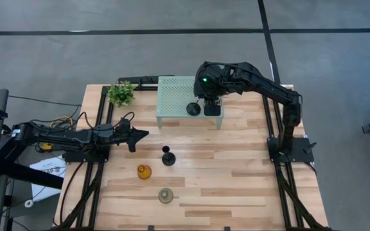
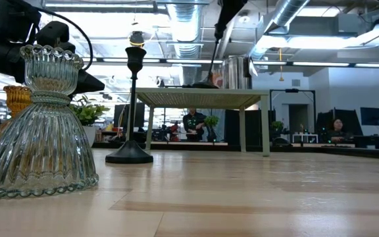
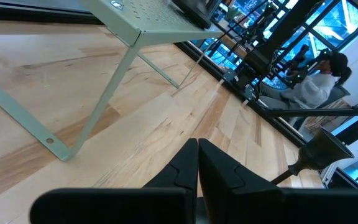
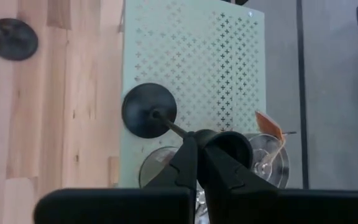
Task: Pick & Place candle stick holders
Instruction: Put the right black candle holder on the shelf
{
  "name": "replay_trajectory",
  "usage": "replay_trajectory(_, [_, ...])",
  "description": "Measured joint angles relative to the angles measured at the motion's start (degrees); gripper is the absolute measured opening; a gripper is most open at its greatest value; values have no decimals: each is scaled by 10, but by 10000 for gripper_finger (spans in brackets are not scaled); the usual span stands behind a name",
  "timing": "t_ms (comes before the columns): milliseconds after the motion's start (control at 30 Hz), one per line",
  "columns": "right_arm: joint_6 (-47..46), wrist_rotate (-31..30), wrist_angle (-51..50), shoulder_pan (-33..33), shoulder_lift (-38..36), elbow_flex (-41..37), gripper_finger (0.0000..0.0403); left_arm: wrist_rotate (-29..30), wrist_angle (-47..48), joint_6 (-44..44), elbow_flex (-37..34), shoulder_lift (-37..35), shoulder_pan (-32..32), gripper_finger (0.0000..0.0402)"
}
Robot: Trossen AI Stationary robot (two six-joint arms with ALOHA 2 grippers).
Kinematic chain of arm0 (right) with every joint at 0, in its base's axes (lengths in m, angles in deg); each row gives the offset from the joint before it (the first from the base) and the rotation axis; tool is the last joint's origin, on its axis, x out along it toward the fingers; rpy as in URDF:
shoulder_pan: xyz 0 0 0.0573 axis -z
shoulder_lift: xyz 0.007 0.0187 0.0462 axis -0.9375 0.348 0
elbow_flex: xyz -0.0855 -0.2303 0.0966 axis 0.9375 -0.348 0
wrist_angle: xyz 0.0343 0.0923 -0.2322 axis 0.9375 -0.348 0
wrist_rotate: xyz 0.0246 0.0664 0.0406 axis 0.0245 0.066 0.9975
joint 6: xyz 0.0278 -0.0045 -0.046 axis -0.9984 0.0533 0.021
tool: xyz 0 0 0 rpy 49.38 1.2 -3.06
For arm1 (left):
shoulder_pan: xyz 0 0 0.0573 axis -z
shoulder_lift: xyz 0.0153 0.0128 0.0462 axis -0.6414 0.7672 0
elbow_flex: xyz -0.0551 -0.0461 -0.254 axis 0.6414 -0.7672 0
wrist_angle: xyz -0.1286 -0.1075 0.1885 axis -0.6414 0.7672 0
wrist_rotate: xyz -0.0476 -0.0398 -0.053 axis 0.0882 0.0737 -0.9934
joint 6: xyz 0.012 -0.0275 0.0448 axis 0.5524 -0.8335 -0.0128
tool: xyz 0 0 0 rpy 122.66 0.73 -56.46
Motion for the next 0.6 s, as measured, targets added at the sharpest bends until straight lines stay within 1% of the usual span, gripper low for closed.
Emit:
replay_trajectory(100, [-3, -2, 3, 3, -3, -11, 0, 0, 0, 0, 0, 0, 0, 11])
replay_trajectory(433, [-4, -7, 21, 4, -1, -12, 0, 0, 0, 0, 0, 0, 0, 11])
replay_trajectory(600, [-4, -8, 35, 4, 0, -13, 21, 0, 0, 0, 0, 0, 0, 11])
